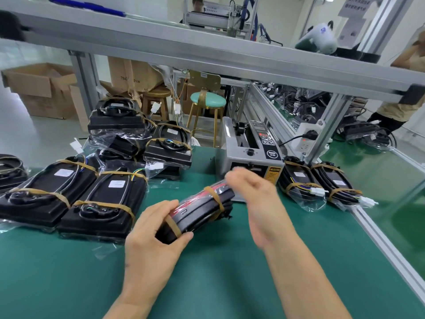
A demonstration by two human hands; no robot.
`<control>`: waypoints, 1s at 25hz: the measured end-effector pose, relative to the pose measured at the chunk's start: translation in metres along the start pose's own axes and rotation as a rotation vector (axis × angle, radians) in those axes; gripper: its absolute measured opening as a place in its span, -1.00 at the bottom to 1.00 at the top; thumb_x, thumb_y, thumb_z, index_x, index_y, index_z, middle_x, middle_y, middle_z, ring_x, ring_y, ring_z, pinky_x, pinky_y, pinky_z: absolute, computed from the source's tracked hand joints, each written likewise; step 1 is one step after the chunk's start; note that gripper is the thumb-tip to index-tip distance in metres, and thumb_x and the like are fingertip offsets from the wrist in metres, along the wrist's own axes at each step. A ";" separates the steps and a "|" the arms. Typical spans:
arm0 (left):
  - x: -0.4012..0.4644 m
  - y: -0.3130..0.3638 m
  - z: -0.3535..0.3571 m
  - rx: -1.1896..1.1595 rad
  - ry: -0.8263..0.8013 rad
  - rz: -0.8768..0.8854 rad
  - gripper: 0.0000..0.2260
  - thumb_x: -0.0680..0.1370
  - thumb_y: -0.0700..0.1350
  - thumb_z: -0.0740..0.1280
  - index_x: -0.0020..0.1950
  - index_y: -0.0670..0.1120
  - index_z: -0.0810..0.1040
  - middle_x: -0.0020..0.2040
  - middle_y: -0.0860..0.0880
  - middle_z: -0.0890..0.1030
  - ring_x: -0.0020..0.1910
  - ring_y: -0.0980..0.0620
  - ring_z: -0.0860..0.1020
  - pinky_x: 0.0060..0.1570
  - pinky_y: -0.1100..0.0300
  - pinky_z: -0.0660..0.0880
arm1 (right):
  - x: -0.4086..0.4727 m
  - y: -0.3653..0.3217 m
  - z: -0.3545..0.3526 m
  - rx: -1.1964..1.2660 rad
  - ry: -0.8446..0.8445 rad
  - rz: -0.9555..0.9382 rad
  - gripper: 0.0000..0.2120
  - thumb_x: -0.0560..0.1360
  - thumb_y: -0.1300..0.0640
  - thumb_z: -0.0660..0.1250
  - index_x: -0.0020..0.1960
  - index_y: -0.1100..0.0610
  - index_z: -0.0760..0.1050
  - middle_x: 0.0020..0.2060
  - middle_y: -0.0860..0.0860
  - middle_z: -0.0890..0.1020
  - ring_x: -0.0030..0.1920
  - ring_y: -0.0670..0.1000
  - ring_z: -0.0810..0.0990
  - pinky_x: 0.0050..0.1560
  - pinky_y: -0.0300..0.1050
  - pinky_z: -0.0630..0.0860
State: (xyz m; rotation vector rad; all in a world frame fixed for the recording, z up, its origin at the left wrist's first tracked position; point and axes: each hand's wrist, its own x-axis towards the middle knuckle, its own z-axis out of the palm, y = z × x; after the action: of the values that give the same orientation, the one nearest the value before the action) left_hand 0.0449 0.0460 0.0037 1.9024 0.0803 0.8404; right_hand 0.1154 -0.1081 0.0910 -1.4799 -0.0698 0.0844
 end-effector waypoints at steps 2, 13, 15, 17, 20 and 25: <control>-0.003 0.005 0.008 -0.004 0.036 0.004 -0.37 0.15 -0.35 0.61 0.11 0.07 0.56 0.06 0.15 0.57 0.08 0.17 0.54 0.17 0.33 0.40 | -0.029 0.003 0.012 -0.196 -0.223 -0.055 -0.92 0.32 -0.02 0.45 -0.32 -0.07 0.64 0.22 -0.29 0.46 0.23 -0.38 0.39 0.23 -0.30 0.31; -0.008 0.011 0.015 0.044 0.090 0.036 -0.40 0.15 -0.34 0.61 0.10 0.03 0.55 0.02 0.17 0.55 0.04 0.07 0.55 0.07 0.10 0.49 | -0.038 0.016 0.019 -0.451 -0.142 -0.061 -0.76 0.44 0.11 0.45 -0.38 -0.12 0.60 0.38 -0.31 0.28 0.46 -0.25 0.09 0.50 0.19 -0.06; -0.008 0.011 0.015 0.042 0.078 0.022 -0.42 0.16 -0.34 0.60 0.10 -0.01 0.56 0.02 0.14 0.56 0.04 0.05 0.56 0.07 0.06 0.50 | -0.038 0.015 0.020 -0.464 -0.164 -0.048 -0.81 0.44 0.11 0.45 -0.34 -0.05 0.62 0.38 -0.31 0.27 0.46 -0.25 0.07 0.50 0.19 -0.07; -0.009 0.012 0.015 0.039 0.072 0.014 -0.43 0.16 -0.33 0.60 0.10 -0.01 0.56 0.02 0.13 0.56 0.04 0.05 0.55 0.06 0.06 0.51 | -0.038 0.016 0.020 -0.463 -0.174 -0.037 -0.85 0.44 0.11 0.45 -0.31 0.01 0.63 0.36 -0.32 0.27 0.46 -0.26 0.07 0.50 0.19 -0.07; -0.008 0.013 0.014 0.039 0.071 0.016 -0.43 0.15 -0.33 0.61 0.09 -0.01 0.56 0.01 0.13 0.56 0.03 0.05 0.55 0.05 0.08 0.50 | -0.037 0.016 0.022 -0.485 -0.169 -0.038 -0.85 0.45 0.12 0.44 -0.30 0.03 0.64 0.33 -0.33 0.27 0.44 -0.26 0.07 0.50 0.18 -0.06; -0.008 0.014 0.014 0.037 0.064 0.010 -0.44 0.15 -0.33 0.61 0.09 -0.04 0.57 0.00 0.11 0.57 0.03 0.03 0.56 0.04 0.06 0.51 | -0.034 0.017 0.022 -0.540 -0.141 -0.043 -0.85 0.46 0.12 0.43 -0.29 0.08 0.64 0.30 -0.33 0.28 0.42 -0.25 0.09 0.49 0.18 -0.04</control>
State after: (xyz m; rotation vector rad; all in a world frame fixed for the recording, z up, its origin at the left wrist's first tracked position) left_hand 0.0433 0.0248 0.0080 1.9118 0.1259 0.9117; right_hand 0.0793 -0.0878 0.0758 -2.0096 -0.2542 0.1434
